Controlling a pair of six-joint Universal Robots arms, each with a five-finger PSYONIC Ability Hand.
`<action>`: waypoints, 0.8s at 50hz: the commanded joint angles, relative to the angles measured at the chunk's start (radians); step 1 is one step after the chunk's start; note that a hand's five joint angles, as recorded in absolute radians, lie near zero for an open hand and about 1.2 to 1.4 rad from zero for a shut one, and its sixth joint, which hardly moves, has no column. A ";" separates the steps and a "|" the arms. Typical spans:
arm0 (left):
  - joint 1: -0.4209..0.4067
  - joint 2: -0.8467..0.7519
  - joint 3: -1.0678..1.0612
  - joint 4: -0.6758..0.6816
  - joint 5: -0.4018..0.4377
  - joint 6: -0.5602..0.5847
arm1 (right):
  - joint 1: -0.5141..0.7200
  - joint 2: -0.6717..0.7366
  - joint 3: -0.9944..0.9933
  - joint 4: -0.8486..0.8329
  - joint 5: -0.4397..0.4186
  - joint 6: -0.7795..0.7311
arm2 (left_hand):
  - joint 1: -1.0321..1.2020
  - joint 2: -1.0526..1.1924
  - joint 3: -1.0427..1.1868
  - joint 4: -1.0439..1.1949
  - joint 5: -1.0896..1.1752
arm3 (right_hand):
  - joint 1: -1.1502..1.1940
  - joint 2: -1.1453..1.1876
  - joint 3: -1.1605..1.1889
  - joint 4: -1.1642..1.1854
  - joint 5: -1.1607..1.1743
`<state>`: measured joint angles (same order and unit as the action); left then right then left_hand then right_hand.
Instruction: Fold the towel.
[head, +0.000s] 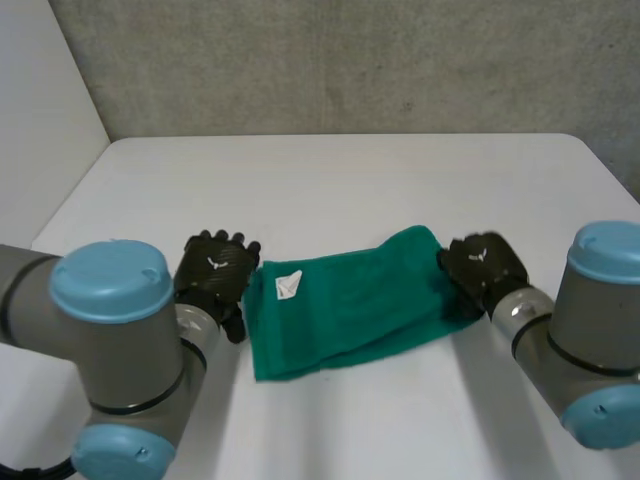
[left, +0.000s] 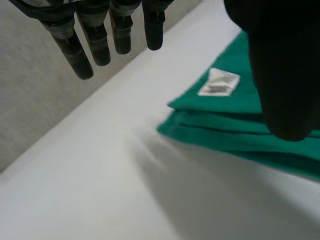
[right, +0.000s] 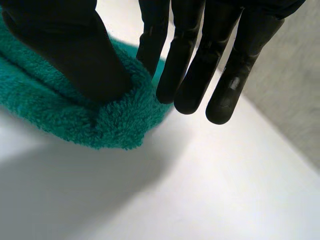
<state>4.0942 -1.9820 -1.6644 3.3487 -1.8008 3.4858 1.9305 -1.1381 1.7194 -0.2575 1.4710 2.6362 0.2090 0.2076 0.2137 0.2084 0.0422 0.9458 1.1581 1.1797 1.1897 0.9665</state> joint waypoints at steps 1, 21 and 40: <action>0.009 0.112 -0.048 0.000 -0.006 -0.005 | 0.241 -0.005 -0.185 0.026 0.008 -0.215 | -0.031 -0.029 -0.035 -0.030 -0.038 | 0.450 0.238 0.217 0.207 0.255; 0.046 0.180 -0.048 0.028 -0.043 -0.010 | 0.504 0.164 -0.287 0.139 -0.075 -0.242 | -0.034 -0.033 -0.039 -0.034 -0.042 | -0.635 -0.847 -0.868 -0.878 -0.830; -0.043 0.009 0.060 -0.015 -0.043 -0.243 | 0.229 0.156 -0.458 0.377 -0.212 0.429 | -0.031 -0.029 -0.035 -0.030 -0.038 | -0.755 -0.967 -0.989 -0.999 -0.950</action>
<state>4.0698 -1.9263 -1.6282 3.3815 -1.8479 3.3435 2.1955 -1.0947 1.3658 -0.0239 1.3312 3.0361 0.2090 0.2076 0.2137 0.2084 0.0422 0.2097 0.2359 0.2211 0.2363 0.0609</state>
